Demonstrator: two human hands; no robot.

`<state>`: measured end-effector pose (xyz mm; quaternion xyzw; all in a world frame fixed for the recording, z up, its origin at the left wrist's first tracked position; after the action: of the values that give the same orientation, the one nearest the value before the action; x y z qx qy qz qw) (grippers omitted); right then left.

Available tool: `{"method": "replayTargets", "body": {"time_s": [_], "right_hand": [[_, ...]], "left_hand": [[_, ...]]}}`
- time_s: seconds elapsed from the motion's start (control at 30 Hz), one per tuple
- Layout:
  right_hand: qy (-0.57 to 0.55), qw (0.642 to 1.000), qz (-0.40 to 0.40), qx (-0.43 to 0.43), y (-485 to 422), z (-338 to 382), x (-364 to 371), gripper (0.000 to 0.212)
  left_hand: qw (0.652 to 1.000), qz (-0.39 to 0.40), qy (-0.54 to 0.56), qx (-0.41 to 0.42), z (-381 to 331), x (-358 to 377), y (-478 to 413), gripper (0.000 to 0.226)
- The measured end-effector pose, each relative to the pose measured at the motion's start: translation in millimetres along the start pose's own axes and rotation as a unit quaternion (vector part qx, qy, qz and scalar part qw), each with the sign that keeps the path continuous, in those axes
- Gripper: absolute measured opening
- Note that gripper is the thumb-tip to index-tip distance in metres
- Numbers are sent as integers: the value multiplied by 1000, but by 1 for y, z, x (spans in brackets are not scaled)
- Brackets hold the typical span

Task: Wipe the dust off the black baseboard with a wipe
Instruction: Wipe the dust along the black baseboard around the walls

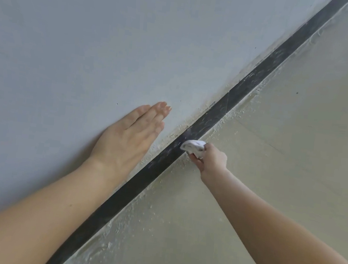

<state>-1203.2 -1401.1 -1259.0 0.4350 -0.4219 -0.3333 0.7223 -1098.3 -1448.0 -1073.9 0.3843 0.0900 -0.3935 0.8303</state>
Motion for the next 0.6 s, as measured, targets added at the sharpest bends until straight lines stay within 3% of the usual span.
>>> {"method": "replayTargets", "body": {"time_s": [0.07, 0.13, 0.27, 0.33, 0.43, 0.6], "right_hand": [[30, 998, -55, -9, 5, 0, -20, 9], [111, 993, -45, 20, 10, -27, -19, 10], [217, 953, 119, 177, 29, -129, 27, 29], [215, 935, 165, 227, 39, -152, 48, 30], [152, 936, 193, 251, 44, -138, 65, 22], [107, 968, 143, 175, 33, -54, 55, 25]], "left_hand": [[1000, -14, 5, -15, 6, -4, 3, 66], [1000, -6, -4, -23, 10, -5, 2, 67], [999, 11, 5, -31, 12, -6, 0, 66], [1000, 18, 5, -25, 12, -7, 0, 66], [1000, 12, 0, -24, 12, -6, 1, 66], [1000, -1, -2, -21, 13, -8, 2, 67]]}}
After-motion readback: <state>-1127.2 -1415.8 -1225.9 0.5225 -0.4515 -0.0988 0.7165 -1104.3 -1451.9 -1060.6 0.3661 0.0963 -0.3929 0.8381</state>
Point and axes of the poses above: each hand's wrist, its own y-axis away from the middle knuckle, its own x-axis out of the palm, z = x × y, the point moved 10 cm from there along -y, towards the middle knuckle, and after that the axes turned 12 degrees about x, right-handed, at the moved point
